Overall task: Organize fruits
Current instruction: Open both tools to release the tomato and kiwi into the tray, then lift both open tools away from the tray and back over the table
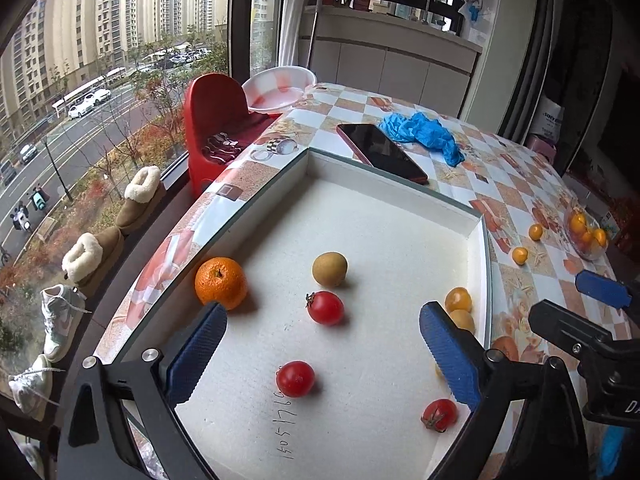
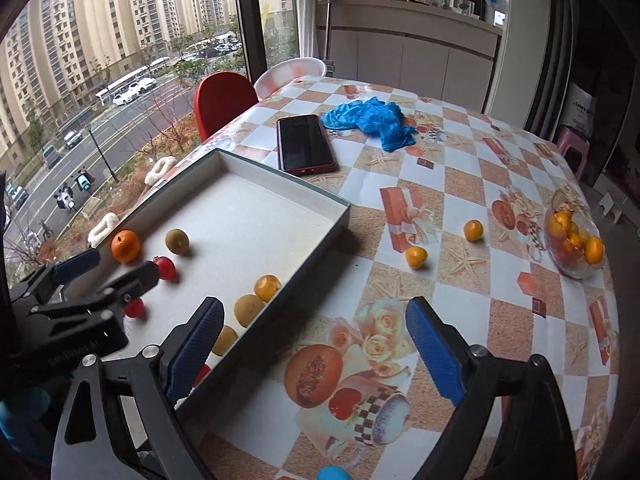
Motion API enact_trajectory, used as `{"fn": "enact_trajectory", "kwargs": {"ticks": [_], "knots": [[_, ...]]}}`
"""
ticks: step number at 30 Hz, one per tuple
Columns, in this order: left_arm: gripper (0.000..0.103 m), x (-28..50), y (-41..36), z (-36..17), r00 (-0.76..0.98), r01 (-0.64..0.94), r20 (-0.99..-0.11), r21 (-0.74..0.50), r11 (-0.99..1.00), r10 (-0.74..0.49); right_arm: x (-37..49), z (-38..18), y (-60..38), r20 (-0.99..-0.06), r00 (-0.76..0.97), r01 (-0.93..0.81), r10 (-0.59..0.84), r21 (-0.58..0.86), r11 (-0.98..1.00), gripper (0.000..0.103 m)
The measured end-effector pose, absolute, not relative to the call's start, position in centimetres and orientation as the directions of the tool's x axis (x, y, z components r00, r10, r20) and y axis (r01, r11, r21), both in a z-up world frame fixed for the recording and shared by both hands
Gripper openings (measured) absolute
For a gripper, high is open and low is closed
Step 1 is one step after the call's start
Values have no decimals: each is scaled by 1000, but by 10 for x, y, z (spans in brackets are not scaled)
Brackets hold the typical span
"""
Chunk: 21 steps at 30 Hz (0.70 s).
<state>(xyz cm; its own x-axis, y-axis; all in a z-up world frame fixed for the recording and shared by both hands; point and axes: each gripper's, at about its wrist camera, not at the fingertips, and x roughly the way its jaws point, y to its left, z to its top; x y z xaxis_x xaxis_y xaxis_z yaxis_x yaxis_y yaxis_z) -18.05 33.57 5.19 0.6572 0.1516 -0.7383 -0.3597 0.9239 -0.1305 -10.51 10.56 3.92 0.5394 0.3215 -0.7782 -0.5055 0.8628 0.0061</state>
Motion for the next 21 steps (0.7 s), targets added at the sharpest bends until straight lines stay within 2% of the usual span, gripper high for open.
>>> {"fn": "enact_trajectory", "kwargs": {"ticks": [4, 8, 14, 17, 21], "knots": [[98, -182, 341, 74, 710, -366, -700, -271, 890, 79, -116, 35, 82, -777, 588, -458, 227, -88, 885, 94], [98, -178, 316, 107, 777, -284, -629, -391, 875, -29, -142, 21, 75, -784, 589, -470, 195, -136, 872, 95], [98, -170, 251, 139, 794, -159, -593, -418, 894, -136, -177, 8, 72, -795, 569, -500, 211, -132, 856, 95], [98, -172, 229, 147, 799, -127, -580, -420, 898, -158, -188, 8, 69, -793, 567, -508, 221, -126, 852, 103], [98, -174, 213, 152, 798, -104, -571, -443, 890, -192, -198, 12, 59, -778, 585, -497, 229, -121, 859, 103]]}}
